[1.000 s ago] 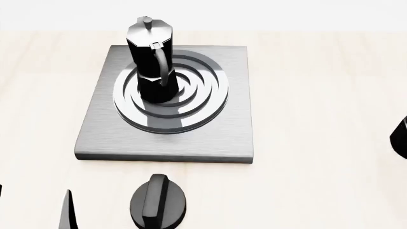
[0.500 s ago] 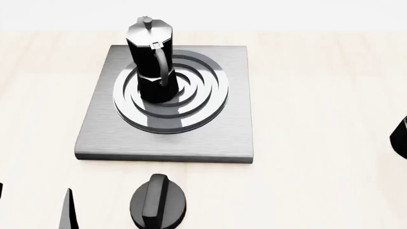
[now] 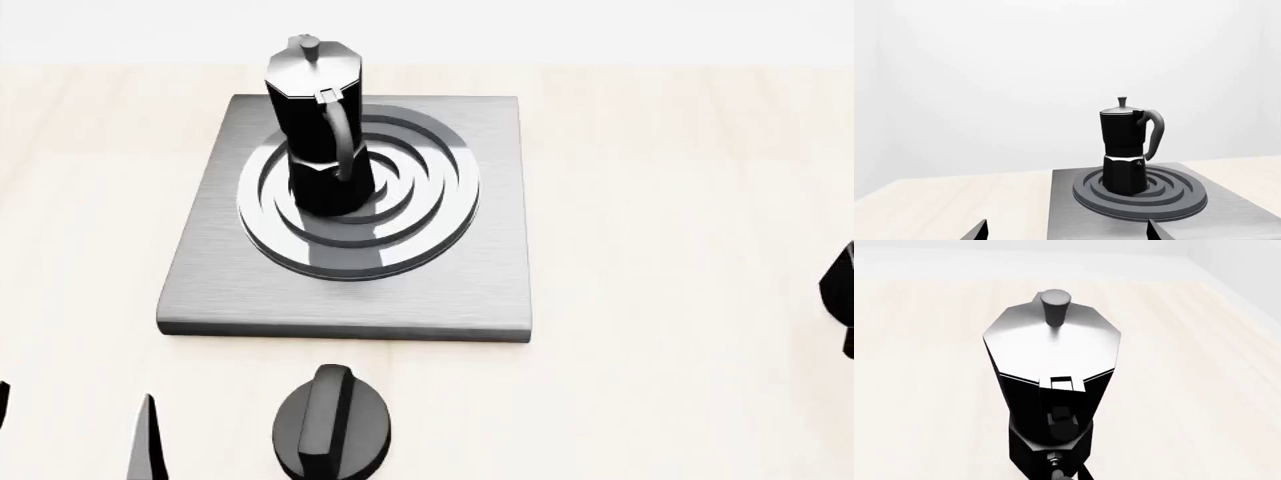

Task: Put both moka pots on the stove.

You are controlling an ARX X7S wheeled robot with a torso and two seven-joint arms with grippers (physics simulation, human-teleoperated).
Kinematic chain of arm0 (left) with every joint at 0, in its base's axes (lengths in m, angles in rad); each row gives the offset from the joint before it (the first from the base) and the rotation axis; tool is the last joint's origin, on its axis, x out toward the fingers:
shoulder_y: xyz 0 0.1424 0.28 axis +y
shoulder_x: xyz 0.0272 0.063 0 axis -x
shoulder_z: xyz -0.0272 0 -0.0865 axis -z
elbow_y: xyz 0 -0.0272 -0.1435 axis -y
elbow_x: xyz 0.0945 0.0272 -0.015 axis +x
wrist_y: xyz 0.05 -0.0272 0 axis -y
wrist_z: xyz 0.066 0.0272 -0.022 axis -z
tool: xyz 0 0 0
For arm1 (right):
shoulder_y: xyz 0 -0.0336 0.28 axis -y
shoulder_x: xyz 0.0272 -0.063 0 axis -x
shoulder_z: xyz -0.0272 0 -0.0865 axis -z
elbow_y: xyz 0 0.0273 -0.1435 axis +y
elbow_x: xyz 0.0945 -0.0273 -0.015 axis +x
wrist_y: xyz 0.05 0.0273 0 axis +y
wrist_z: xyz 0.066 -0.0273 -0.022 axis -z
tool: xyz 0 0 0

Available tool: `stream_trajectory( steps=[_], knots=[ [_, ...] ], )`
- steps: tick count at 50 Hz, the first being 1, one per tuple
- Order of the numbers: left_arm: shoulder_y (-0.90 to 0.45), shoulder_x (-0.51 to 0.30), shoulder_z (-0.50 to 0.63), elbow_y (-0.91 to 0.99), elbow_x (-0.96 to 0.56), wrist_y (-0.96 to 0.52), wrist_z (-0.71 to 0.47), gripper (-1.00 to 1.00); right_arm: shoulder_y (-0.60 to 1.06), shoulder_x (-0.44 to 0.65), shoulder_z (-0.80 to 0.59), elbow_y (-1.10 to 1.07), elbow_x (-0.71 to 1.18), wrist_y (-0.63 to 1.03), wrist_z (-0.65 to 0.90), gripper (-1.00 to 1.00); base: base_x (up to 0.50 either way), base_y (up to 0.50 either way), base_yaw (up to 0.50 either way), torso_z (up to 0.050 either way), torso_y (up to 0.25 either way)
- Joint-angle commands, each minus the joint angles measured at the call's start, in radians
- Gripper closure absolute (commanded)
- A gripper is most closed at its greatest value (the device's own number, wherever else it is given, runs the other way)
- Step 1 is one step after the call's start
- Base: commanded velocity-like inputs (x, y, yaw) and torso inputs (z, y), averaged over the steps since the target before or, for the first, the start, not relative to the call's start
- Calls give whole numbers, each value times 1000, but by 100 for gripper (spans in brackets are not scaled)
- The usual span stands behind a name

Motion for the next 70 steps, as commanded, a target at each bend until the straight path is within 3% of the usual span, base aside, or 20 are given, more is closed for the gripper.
stream_trajectory(
  steps=[1, 15, 25, 33, 45, 55, 70],
  knots=[
    [-3, -1, 2, -1, -2, -1, -1, -100, -10, -1, -12, 14, -9, -3, 10, 100, 0, 0, 0, 0, 0],
    [-9, -4, 5, 0, -7, -6, 1, -100, 69, 65, 4, -249, -38, -32, 121, 100, 0, 0, 0, 0, 0],
    [-5, -10, 5, 8, -9, -8, 0, -100, 132, 62, 36, -346, -110, -146, 251, 100, 0, 0, 0, 0, 0],
    [-7, -10, 5, 3, -10, -2, -1, -100, 157, 56, 42, -384, -109, -139, 246, 100, 0, 0, 0, 0, 0],
    [-1, -16, 5, 11, -9, 0, -5, -100, 160, 30, 26, -405, -113, -148, 57, 100, 0, 0, 0, 0, 0],
    [7, -20, 7, 24, -6, -2, -9, -100, 184, 18, 18, -398, -113, -113, 12, 100, 0, 0, 0, 0, 0],
    [9, -34, -2, 39, -21, -6, -10, -100, 262, -163, 2, -183, -131, -59, -83, 100, 0, 0, 0, 0, 2]
  ],
)
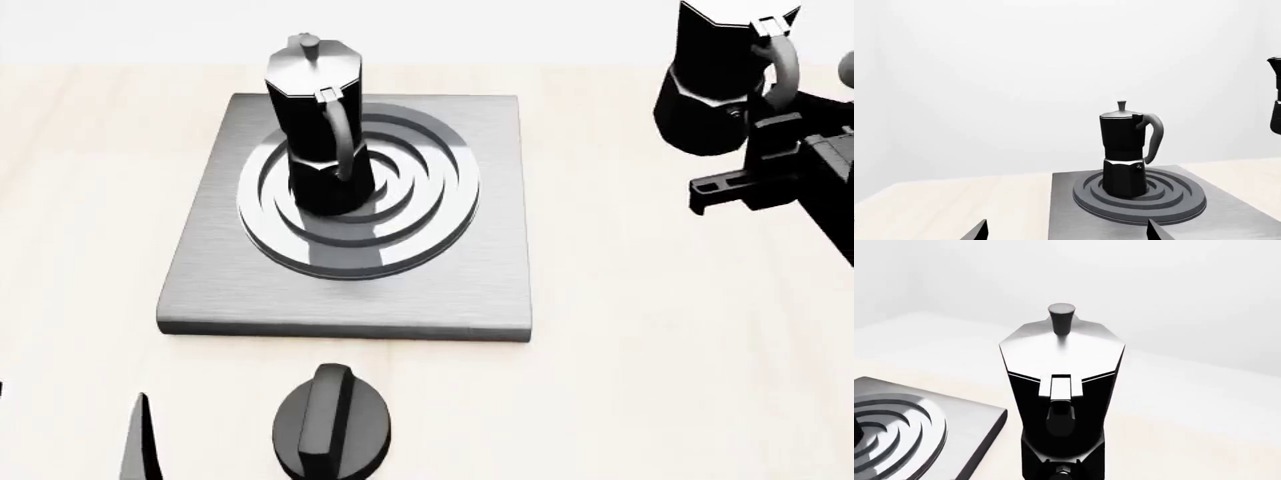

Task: Put both moka pots on the stove.

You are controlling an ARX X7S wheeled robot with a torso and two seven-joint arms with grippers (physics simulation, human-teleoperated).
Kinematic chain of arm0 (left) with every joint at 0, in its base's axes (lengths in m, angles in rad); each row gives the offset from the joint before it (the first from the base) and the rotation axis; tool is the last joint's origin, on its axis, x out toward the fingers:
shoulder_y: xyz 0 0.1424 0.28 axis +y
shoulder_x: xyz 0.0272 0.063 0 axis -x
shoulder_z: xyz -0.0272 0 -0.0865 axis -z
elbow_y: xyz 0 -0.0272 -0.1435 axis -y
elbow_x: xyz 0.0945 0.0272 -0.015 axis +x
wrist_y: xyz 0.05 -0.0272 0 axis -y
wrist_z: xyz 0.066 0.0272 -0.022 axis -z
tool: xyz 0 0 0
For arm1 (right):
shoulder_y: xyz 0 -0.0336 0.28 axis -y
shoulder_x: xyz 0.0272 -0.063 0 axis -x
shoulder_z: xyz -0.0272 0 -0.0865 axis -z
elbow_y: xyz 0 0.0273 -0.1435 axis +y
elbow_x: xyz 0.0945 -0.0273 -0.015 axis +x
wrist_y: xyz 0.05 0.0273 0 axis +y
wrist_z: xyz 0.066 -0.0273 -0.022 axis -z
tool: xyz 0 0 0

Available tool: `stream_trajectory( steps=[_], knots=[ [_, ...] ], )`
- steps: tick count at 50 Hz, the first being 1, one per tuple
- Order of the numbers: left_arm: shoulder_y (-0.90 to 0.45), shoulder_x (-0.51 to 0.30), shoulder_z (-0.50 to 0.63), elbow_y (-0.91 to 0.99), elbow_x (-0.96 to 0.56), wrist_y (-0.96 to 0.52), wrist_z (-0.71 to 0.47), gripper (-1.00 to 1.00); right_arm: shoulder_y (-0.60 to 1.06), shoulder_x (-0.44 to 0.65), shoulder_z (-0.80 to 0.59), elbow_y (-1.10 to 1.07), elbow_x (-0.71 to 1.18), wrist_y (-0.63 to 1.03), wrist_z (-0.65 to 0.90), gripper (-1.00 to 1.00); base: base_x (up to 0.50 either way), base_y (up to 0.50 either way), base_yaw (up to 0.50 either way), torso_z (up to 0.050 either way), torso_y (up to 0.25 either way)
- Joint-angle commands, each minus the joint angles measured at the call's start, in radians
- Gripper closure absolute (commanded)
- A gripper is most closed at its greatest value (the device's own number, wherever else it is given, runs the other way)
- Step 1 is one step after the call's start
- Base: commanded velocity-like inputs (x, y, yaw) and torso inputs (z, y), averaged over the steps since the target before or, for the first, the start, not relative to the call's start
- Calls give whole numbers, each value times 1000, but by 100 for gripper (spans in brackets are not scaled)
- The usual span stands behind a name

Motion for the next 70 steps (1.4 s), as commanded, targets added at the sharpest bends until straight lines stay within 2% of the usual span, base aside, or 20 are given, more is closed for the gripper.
stream_trajectory(
  steps=[1, 11, 26, 30, 35, 39, 47, 50, 63, 70],
  knots=[
    [7, -12, -8, 14, -10, 0, -2, -100, 66, -131, 27, 148, -42, 18, -79, 100, 0, 0, 0, 0, 0],
    [17, -16, -10, 16, -12, 8, -6, -100, 99, -275, 18, 306, -64, 8, -129, 100, 0, 0, 0, 0, 1],
    [19, -25, -13, 22, -23, 7, -6, -100, 103, -369, 39, 324, -52, -14, -134, 100, 0, 0, 0, 0, 1],
    [27, -26, -13, 26, -19, 12, -9, -100, 100, -429, 45, 417, -59, -52, -169, 100, 0, 0, 0, 0, 0],
    [26, -26, -13, 21, -21, 16, -9, -100, 92, -458, 48, 441, -67, -80, -138, 100, 0, 0, 0, 0, 2],
    [28, -26, -13, 21, -20, 18, -10, -100, 74, -454, 55, 385, -66, -87, -42, 100, 0, 0, 0, 0, 0],
    [30, -27, -12, 22, -20, 20, -12, -100, 45, -449, 46, 300, -77, -82, 40, 100, 0, 0, 0, 0, 1],
    [29, -27, -11, 21, -21, 21, -11, -100, 38, -418, 39, 203, -78, -63, 96, 100, 0, 0, 0, 0, 0],
    [40, -26, -9, 21, -13, 32, -18, -100, 15, -393, 5, 51, -108, -33, 193, 100, 0, 0, 0, 0, 2],
    [40, -25, -8, 17, -14, 36, -18, -100, -3, -419, 8, 78, -107, -42, 187, 100, 0, 0, 0, 0, 0]
  ],
)
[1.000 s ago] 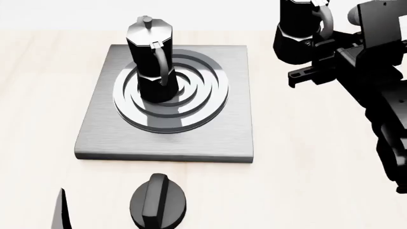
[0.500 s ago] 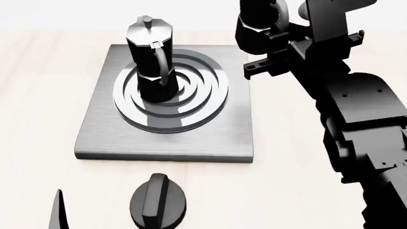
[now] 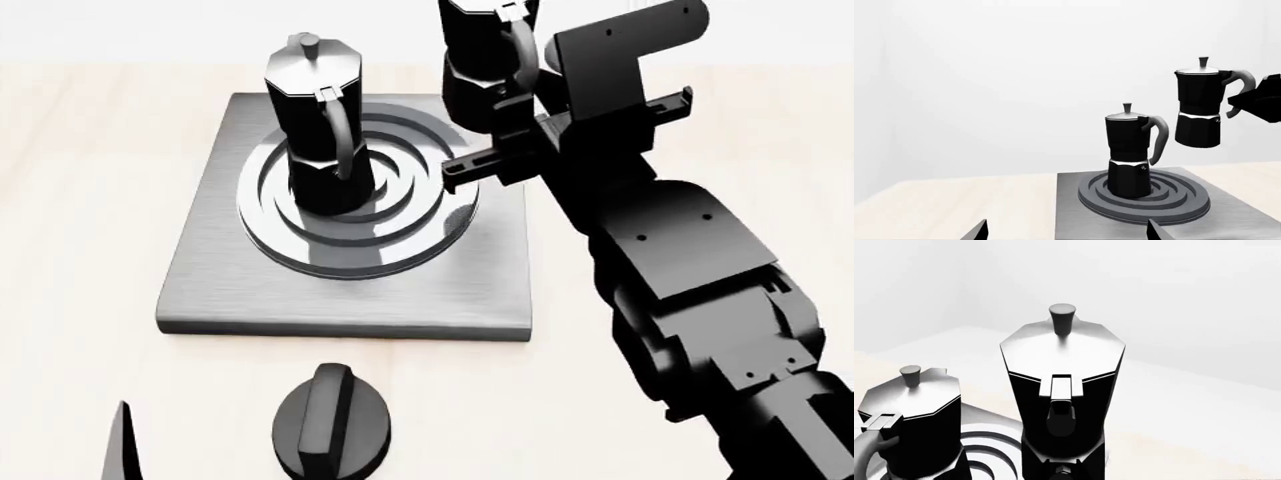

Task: Put both moka pots on the stove.

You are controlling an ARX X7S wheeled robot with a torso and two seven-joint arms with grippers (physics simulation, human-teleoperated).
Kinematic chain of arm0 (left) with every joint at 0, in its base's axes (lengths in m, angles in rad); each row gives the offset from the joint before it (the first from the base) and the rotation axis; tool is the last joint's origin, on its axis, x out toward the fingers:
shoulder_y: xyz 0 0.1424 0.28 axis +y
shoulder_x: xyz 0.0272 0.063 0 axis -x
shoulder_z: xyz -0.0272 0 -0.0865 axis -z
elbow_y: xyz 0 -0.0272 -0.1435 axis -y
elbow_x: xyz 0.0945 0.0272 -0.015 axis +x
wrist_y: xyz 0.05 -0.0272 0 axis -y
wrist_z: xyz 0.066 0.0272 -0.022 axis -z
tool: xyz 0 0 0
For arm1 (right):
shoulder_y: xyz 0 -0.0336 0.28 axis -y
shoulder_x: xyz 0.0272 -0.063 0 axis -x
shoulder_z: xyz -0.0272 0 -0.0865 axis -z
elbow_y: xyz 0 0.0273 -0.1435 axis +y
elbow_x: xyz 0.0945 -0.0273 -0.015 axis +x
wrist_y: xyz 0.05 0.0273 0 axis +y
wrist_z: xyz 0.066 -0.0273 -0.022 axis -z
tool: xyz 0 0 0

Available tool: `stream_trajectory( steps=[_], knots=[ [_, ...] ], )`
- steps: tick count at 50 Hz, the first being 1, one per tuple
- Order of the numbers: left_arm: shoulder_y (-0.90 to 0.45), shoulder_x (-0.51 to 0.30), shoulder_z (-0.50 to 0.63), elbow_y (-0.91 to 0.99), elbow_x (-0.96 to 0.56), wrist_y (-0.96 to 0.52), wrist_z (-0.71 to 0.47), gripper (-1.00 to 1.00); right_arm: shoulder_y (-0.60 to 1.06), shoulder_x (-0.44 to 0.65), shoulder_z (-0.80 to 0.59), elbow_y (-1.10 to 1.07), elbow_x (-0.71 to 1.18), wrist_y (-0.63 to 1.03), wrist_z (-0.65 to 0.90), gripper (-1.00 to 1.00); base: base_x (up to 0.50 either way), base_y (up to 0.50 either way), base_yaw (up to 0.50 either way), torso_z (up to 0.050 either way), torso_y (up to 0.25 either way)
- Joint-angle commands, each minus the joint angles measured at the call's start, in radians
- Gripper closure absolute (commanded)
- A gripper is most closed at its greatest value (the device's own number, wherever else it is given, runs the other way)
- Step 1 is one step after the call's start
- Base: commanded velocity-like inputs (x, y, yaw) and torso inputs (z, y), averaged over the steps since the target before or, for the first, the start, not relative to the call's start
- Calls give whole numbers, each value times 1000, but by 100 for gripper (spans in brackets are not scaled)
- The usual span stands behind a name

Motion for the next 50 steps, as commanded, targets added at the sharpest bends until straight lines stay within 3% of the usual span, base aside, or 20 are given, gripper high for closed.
stream_trajectory(
  steps=[1, 50],
  knots=[
    [3, 1, 2, -2, 2, 6, -2, -100, -12, -14, 29, -44, -43, -1, 46, 100, 0, 0, 0, 15, 10],
    [4, -9, 3, 1, -7, 10, -9, -100, -107, -142, 57, 116, -20, -57, -44, 100, 0, 0, 0, 0, 1]
  ],
)
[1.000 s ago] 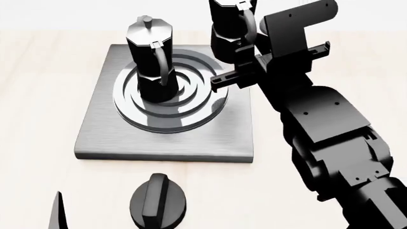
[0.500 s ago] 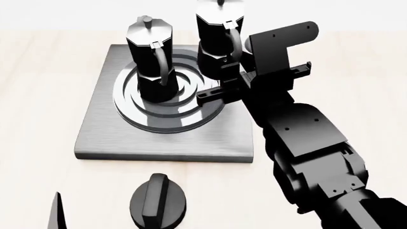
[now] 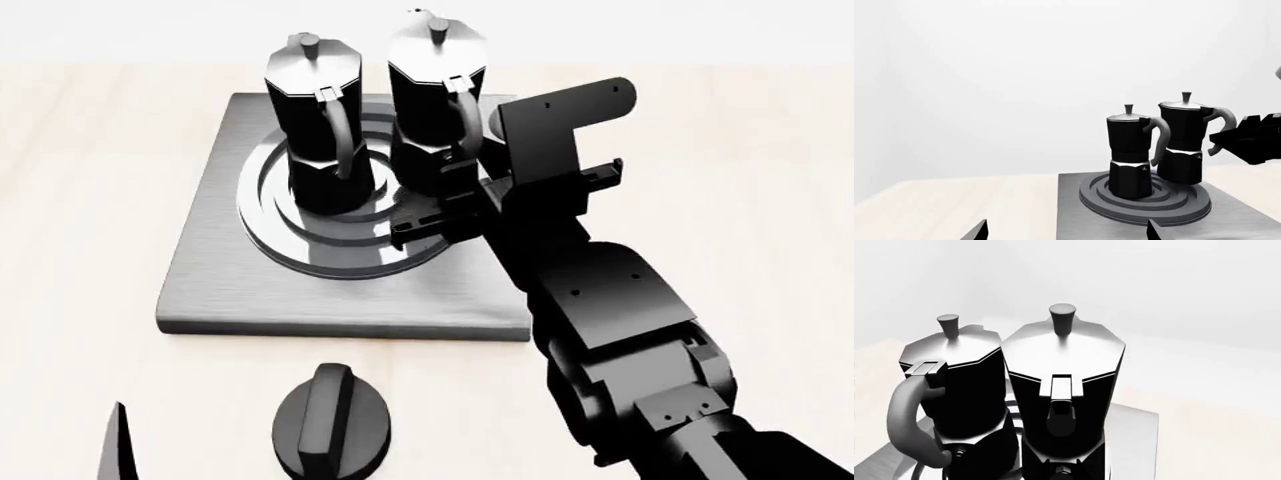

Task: Put both moka pots on the stove.

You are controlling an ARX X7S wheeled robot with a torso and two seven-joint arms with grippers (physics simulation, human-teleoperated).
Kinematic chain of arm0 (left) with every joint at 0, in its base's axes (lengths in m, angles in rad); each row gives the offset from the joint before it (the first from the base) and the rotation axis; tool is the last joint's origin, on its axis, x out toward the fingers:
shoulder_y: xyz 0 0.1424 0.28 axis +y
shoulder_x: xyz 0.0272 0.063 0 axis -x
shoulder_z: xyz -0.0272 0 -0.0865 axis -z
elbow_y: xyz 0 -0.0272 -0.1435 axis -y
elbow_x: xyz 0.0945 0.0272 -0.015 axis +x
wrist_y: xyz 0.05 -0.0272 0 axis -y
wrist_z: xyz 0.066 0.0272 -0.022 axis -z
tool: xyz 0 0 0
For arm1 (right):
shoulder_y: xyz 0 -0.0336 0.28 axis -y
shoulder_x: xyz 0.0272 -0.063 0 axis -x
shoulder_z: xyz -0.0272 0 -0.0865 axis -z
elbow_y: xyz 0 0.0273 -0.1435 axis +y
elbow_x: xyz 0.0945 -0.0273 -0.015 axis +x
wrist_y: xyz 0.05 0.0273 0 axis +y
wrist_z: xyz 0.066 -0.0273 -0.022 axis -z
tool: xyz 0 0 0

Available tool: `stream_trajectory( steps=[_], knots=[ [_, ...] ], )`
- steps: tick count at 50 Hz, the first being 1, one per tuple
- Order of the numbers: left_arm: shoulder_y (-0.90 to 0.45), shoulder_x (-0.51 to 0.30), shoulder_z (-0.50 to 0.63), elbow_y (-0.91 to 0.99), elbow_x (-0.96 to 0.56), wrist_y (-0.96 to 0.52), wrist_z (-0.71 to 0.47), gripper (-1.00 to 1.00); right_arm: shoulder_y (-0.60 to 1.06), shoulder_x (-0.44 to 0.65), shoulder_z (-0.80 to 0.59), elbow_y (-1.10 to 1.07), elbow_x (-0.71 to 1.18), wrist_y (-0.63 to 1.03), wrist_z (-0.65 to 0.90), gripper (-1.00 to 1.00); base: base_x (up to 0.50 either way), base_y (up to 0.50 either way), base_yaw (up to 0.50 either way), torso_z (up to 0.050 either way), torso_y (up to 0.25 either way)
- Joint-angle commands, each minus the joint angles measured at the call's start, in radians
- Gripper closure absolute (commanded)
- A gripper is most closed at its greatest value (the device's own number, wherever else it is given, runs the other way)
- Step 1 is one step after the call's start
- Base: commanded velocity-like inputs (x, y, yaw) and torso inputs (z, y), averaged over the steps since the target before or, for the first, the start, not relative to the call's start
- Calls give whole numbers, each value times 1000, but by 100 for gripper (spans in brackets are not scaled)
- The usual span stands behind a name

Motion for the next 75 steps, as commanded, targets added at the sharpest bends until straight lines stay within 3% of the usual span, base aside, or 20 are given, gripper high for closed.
stream_trajectory(
  steps=[1, 31, 32, 42, 48, 53, 62, 75],
  knots=[
    [-1, 0, 3, -4, -1, 2, 0, -100, -3, -25, 35, 26, -40, -15, -18, 100, 0, 0, 0, 0, 0],
    [-4, -2, 4, -7, -3, 6, -4, -100, -21, -53, 37, 69, -45, -17, -35, 100, 0, 0, 0, 0, 1],
    [-5, -2, 5, -9, -2, 6, -4, -100, -21, -48, 35, 57, -46, -15, -30, -100, 0, 0, 0, 0, 10],
    [-7, -2, 9, -11, -4, 5, -2, -100, -23, -6, 48, -30, -33, -5, 8, -100, 0, 0, 0, 0, 0],
    [-5, -4, 8, -6, -4, 4, -5, -100, -44, 95, 56, -250, -24, -3, 94, -100, 0, 0, 0, 0, 0],
    [0, -1, 13, -7, 3, 8, -7, -100, -80, 272, 61, -636, -35, -9, 270, -100, 0, 0, 0, 0, 0],
    [7, -1, 18, -1, 9, 11, -9, -100, -133, 449, 86, -1052, -128, -67, 542, -100, 0, 0, 0, 0, 0],
    [11, -5, 17, 7, 10, 9, -14, -100, -184, 591, 93, -1313, -351, -98, 771, -100, 0, 0, 0, 0, 0]
  ],
)
